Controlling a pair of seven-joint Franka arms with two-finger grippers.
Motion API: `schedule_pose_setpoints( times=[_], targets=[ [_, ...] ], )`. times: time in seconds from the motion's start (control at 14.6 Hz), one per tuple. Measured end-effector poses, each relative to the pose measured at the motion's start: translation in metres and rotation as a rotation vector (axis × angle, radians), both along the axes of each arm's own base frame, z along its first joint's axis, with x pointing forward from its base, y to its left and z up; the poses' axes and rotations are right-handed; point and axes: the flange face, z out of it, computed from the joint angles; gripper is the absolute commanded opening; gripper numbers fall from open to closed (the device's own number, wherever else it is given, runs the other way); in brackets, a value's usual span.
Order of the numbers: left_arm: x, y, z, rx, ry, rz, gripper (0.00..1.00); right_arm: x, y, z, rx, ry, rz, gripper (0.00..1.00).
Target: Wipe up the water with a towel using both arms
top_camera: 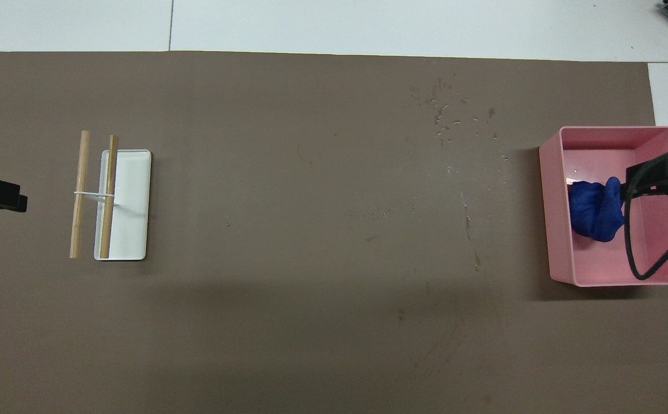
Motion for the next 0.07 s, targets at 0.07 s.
schedule_pose_setpoints(
  times=[0.07],
  targets=[
    [0.0, 0.0, 0.0, 0.0, 0.0, 0.0, 1.0, 0.0, 0.0, -0.0007, 0.0, 0.002, 0.0, 1.0]
  ],
)
